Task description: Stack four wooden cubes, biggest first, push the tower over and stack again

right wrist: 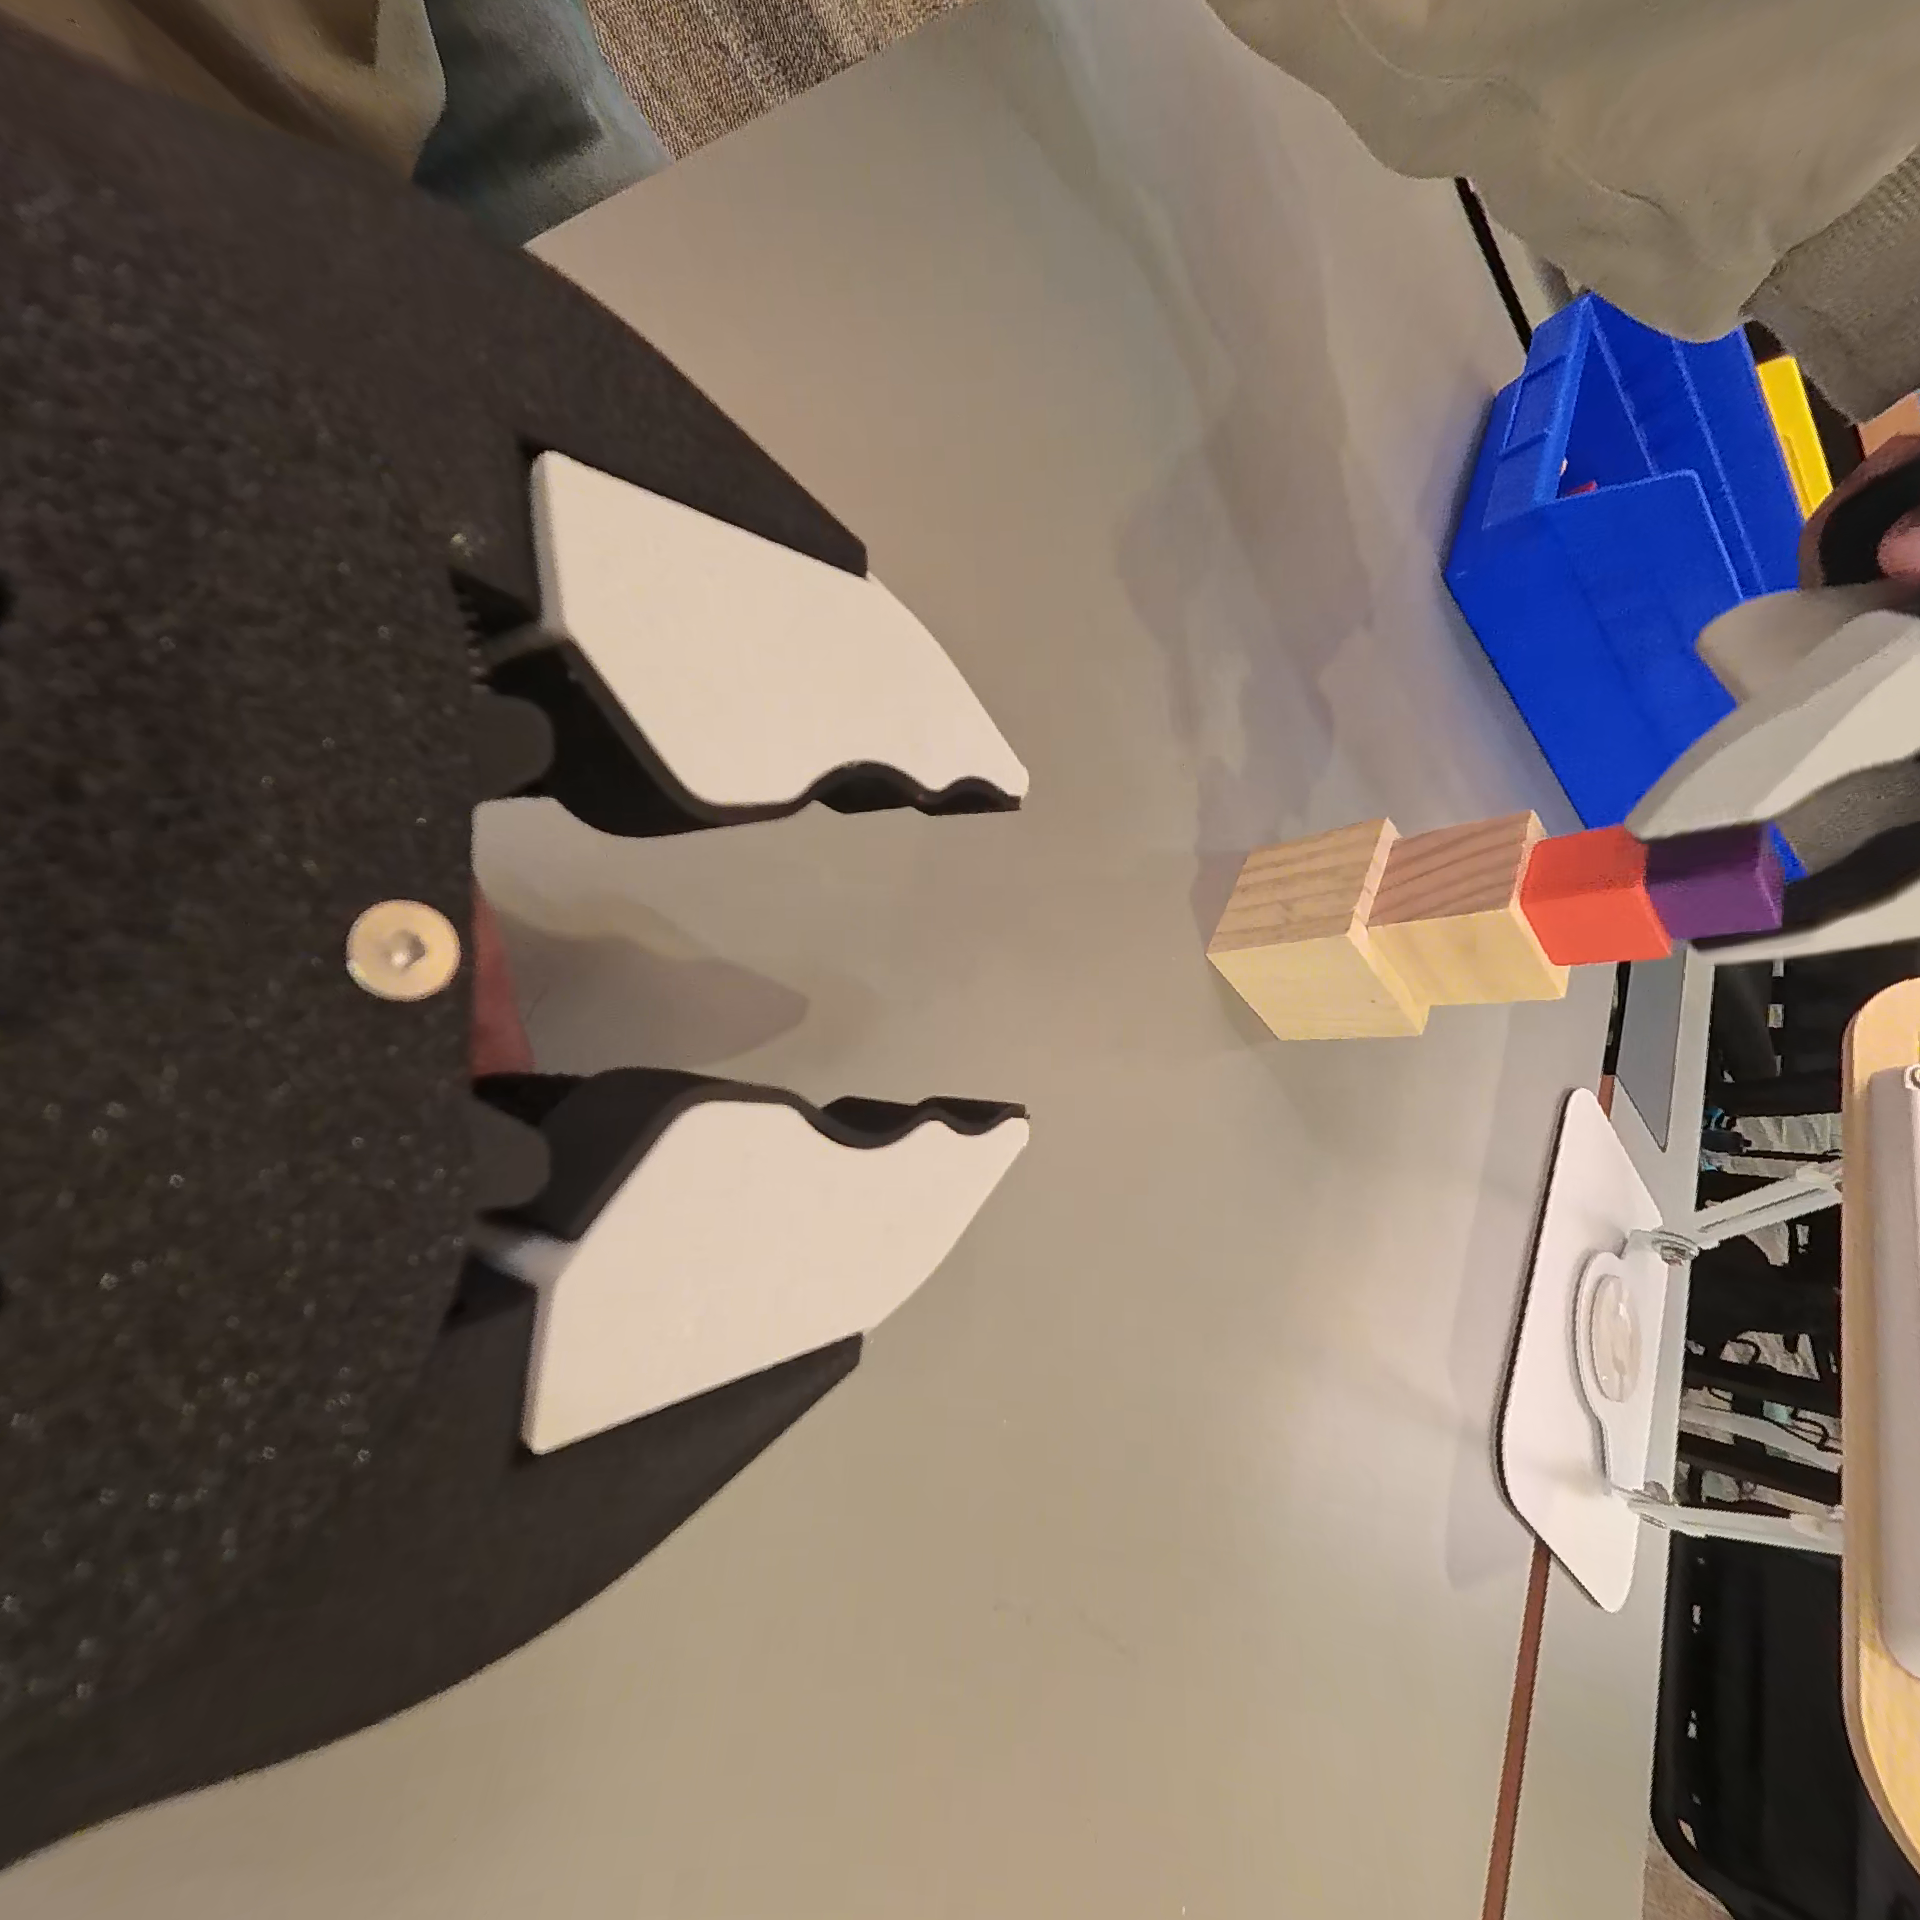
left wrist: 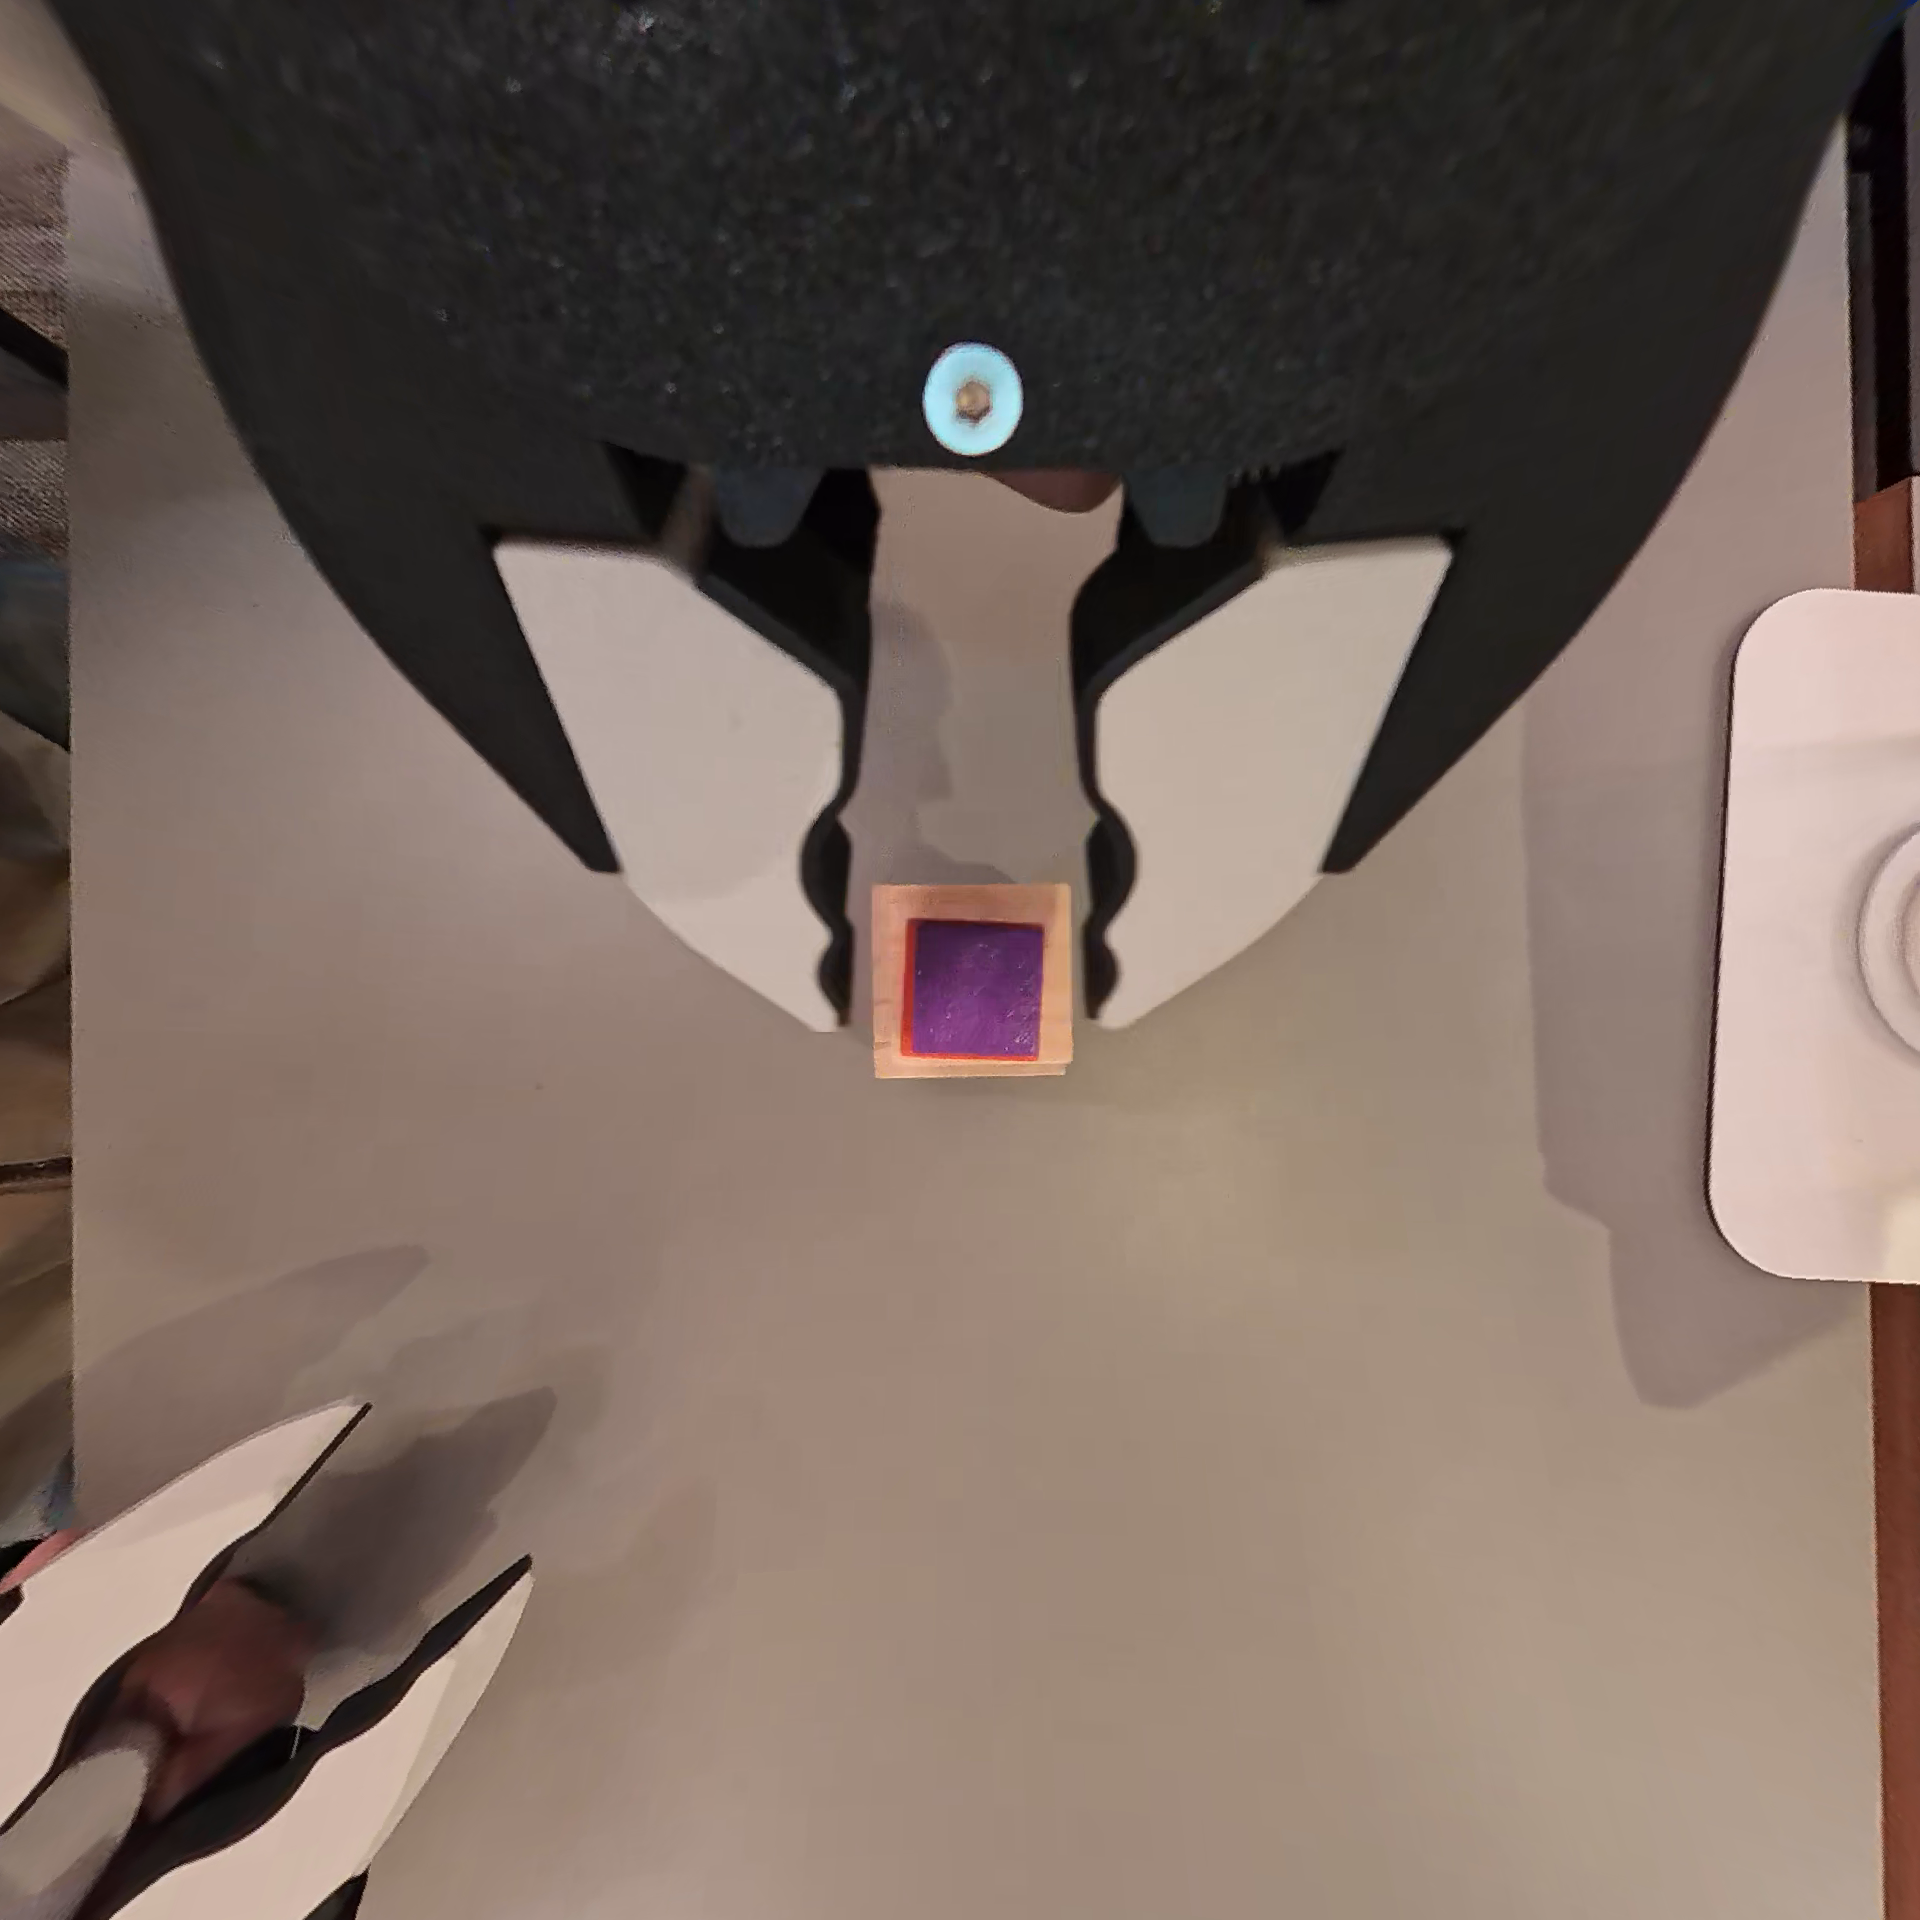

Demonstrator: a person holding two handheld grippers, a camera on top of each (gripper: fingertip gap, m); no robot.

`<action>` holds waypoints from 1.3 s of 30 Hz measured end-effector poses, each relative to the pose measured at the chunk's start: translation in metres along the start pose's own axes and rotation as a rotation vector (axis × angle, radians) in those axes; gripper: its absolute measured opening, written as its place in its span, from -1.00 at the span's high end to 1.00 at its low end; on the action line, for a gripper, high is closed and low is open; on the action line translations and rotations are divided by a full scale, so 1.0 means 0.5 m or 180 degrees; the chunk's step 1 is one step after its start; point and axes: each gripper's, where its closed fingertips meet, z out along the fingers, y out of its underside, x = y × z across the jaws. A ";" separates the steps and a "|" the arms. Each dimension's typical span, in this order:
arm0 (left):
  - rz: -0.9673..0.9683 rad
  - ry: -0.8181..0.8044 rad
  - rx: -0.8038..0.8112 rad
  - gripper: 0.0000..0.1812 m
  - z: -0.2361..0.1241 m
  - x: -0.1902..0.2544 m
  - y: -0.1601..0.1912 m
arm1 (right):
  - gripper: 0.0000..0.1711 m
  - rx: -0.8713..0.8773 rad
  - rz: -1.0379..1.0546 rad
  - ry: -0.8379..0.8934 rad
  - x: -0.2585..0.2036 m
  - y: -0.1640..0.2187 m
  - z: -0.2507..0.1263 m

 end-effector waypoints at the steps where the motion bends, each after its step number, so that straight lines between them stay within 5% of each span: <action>1: -0.0024 -0.0026 0.0012 0.43 0.000 0.000 -0.001 | 0.39 0.0000 0.0004 -0.0001 0.000 0.000 0.000; 4: -0.0099 -0.0188 0.0060 0.18 -0.008 -0.002 0.000 | 0.39 -0.0004 -0.0001 -0.0001 0.000 0.000 0.000; 10: -0.0676 -0.1005 0.1212 0.30 -0.119 0.043 -0.020 | 0.38 -0.0073 -0.0024 -0.0015 -0.003 0.004 0.004; 15: -0.2068 -0.2828 0.1709 0.24 -0.174 0.112 0.149 | 0.38 -0.0300 -0.0040 -0.0038 -0.006 -0.008 0.022; 21: -0.3044 -0.3583 0.1902 0.27 -0.141 0.227 0.265 | 0.40 -0.0610 -0.0326 0.0282 -0.009 -0.038 0.056; 39: -0.2929 -0.3269 0.1678 0.33 -0.099 0.230 0.266 | 0.45 -0.0574 -0.0117 0.0593 -0.010 -0.030 0.071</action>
